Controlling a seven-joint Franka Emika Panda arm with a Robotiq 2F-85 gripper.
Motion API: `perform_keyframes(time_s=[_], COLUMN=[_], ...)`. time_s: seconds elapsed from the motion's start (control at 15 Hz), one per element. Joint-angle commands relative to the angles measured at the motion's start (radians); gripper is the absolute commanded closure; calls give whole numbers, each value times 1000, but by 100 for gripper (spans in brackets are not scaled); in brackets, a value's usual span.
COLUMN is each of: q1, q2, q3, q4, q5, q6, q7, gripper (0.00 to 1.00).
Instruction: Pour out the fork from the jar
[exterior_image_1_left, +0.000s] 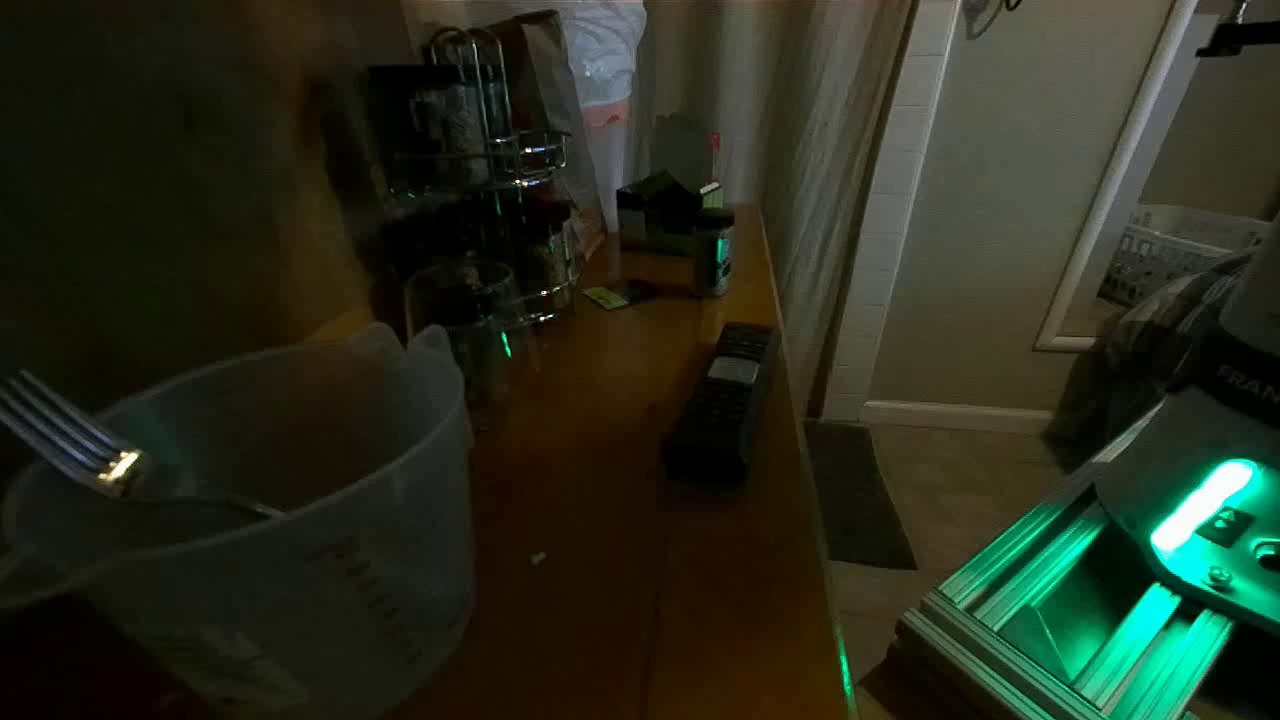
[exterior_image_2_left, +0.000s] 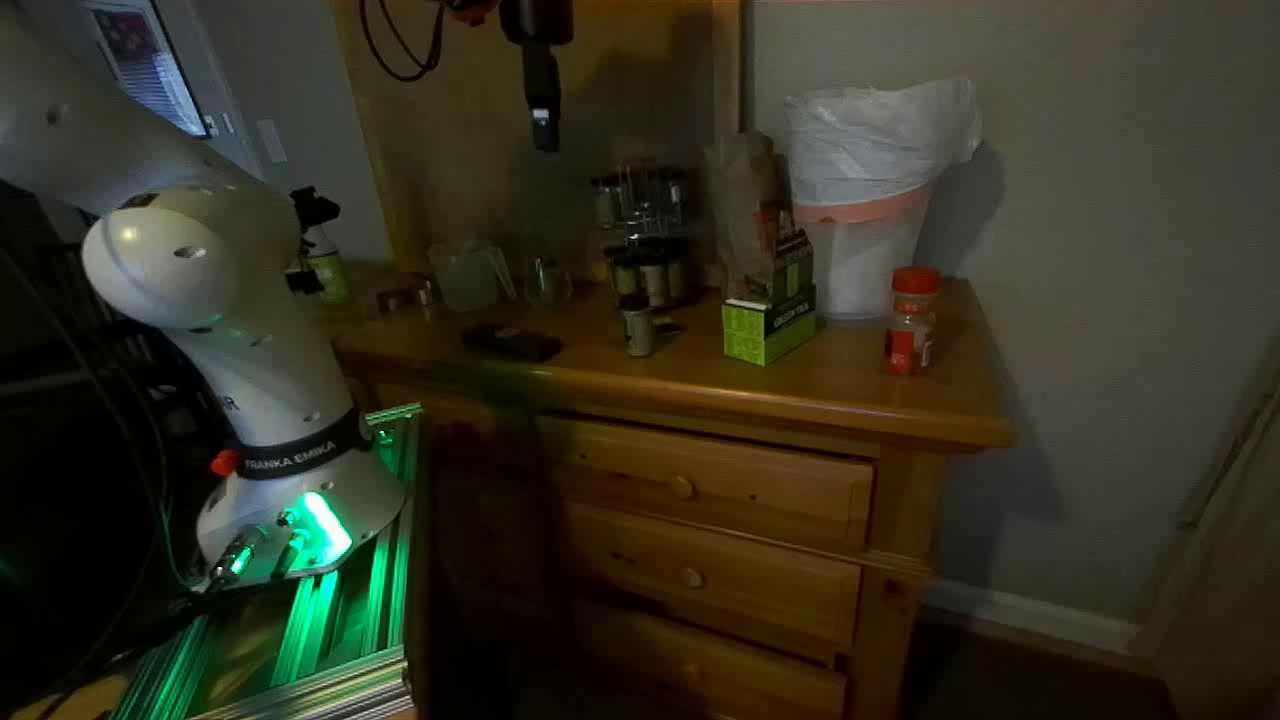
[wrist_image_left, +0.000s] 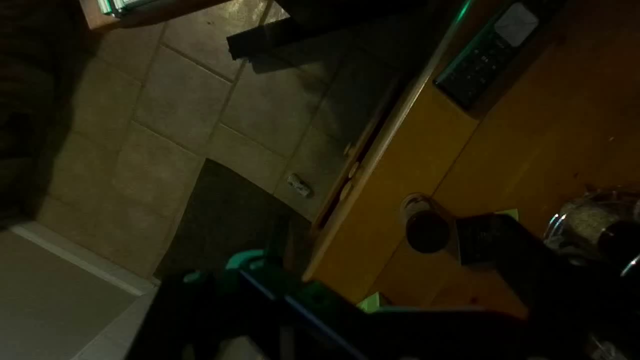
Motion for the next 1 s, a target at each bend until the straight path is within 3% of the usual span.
perform_keyframes(time_s=[0.0,0.27,0.4,0.93], q1=[7,7,44,276], q2=[2,2,2,32], q3=[-5,-5,8,107], q4=[2,2,2,-17], q5=[-3,-3,16,207], q6=[-2,-2,44,249], q7=[3,3,-38,-175], gripper=[0,0,0,0])
